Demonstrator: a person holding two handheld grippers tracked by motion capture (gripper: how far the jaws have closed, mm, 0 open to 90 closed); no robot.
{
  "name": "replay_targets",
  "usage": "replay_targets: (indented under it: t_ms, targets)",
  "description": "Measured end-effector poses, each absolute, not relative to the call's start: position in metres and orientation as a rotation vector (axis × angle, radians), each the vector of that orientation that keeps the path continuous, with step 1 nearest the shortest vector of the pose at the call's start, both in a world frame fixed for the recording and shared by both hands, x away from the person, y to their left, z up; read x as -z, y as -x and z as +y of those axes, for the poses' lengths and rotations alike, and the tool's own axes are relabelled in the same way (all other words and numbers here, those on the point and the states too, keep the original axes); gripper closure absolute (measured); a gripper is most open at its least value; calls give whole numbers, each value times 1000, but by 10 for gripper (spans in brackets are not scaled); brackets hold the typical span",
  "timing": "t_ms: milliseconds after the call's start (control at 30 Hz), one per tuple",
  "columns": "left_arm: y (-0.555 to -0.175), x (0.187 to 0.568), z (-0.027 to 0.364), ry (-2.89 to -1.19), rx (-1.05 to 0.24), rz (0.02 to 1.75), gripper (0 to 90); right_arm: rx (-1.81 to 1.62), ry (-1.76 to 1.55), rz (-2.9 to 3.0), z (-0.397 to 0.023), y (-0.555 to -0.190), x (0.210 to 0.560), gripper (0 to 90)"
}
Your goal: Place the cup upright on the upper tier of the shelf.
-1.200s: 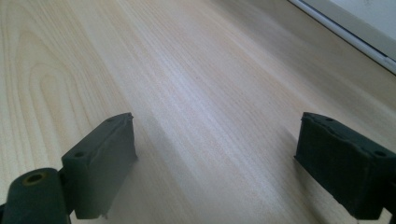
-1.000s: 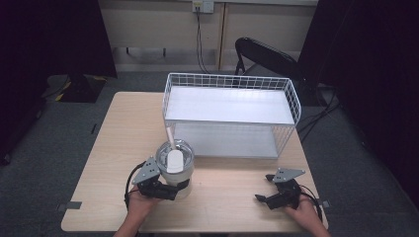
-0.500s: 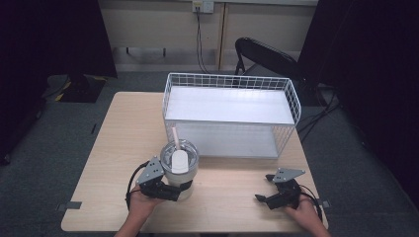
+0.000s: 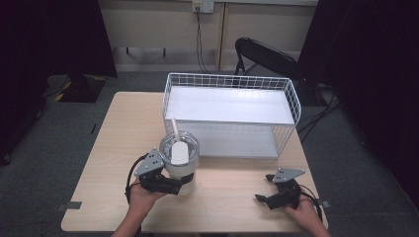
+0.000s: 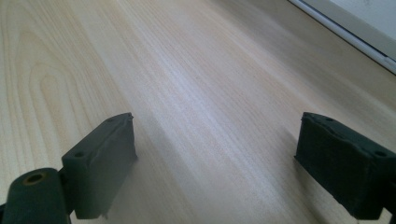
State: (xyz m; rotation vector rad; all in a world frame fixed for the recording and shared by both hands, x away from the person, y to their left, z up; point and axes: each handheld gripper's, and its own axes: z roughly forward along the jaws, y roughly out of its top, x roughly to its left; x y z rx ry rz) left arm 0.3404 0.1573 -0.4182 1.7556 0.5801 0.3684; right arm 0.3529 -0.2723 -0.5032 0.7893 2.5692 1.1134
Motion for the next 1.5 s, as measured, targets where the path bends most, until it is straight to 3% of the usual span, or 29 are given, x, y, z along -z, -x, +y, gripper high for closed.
replay_targets:
  t_ms: [1500]
  targets:
    - [-375, 333, 133, -1760, -399, 595, 92, -1113, -789, 2569, -272, -353, 503, 114]
